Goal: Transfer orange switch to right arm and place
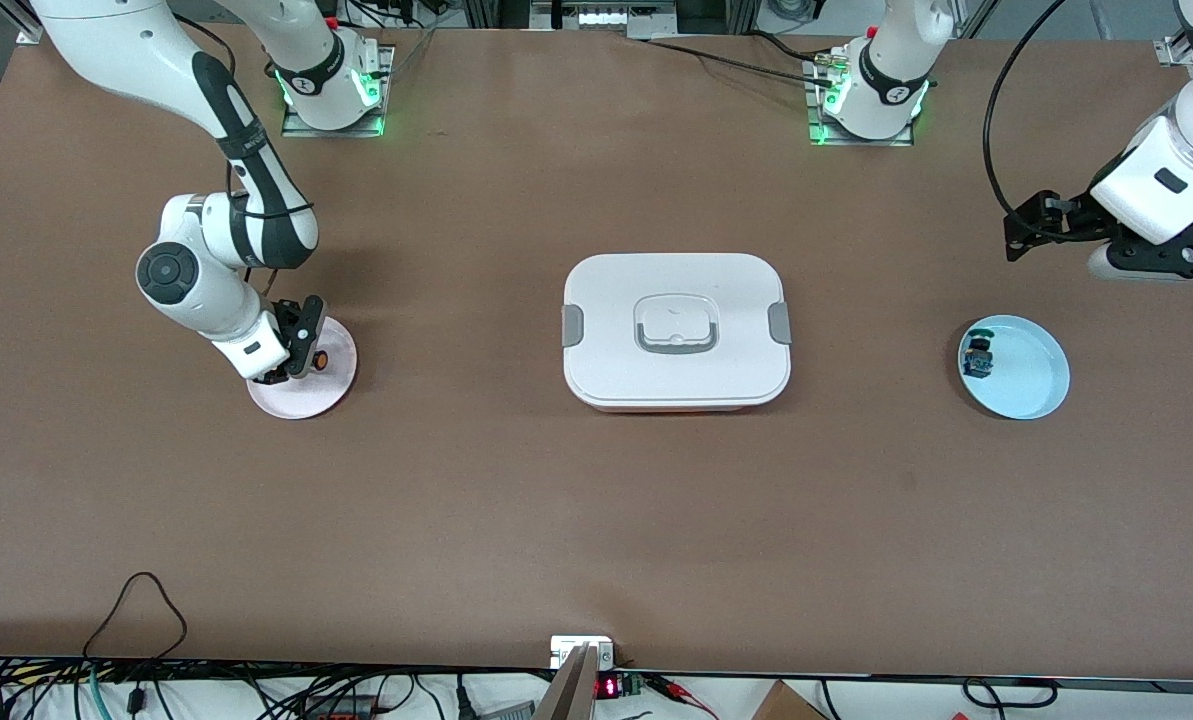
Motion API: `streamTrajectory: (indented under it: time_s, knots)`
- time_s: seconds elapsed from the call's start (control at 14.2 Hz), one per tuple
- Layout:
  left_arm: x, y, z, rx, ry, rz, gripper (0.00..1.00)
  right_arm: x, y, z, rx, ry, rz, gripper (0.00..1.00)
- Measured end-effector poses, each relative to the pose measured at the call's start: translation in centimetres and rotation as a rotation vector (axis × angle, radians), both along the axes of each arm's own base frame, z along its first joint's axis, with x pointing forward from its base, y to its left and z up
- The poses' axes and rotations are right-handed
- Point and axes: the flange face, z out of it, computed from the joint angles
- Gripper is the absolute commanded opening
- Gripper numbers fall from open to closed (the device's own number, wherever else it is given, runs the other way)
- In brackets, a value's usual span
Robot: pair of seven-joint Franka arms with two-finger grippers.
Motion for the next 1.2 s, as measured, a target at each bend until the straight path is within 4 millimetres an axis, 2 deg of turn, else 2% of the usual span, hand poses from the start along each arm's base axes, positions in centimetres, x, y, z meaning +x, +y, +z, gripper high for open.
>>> streamTrajectory:
  time_s: [0.21, 0.42, 0.57, 0.78, 0.92, 1.2]
  knots:
    - [-0.3, -0.5, 0.5, 0.001, 0.011, -0.008, 1.0, 0.1, 0.0, 0.1, 0.0, -0.005, 0.0, 1.0]
    - [-0.5, -0.6, 0.8, 0.002, 0.016, -0.009, 1.0, 1.4, 0.2, 2.7, 0.005, -0.033, -0.002, 1.0]
    - [-0.5, -0.6, 0.9, 0.002, 0.016, -0.009, 1.0, 3.2, 0.4, 6.8, 0.008, -0.017, -0.013, 1.0]
    - [-0.6, -0.6, 0.9, 0.002, 0.019, -0.008, 1.0, 6.2, 0.8, 14.8, 0.022, -0.02, -0.067, 1.0]
    - [-0.6, -0.6, 0.9, 0.002, 0.02, -0.007, 1.0, 7.5, 1.1, 19.3, 0.029, -0.028, -0.121, 1.0]
    - [-0.6, -0.6, 0.9, 0.002, 0.019, -0.007, 1.0, 8.0, 1.9, 24.9, 0.1, 0.035, -0.41, 1.0]
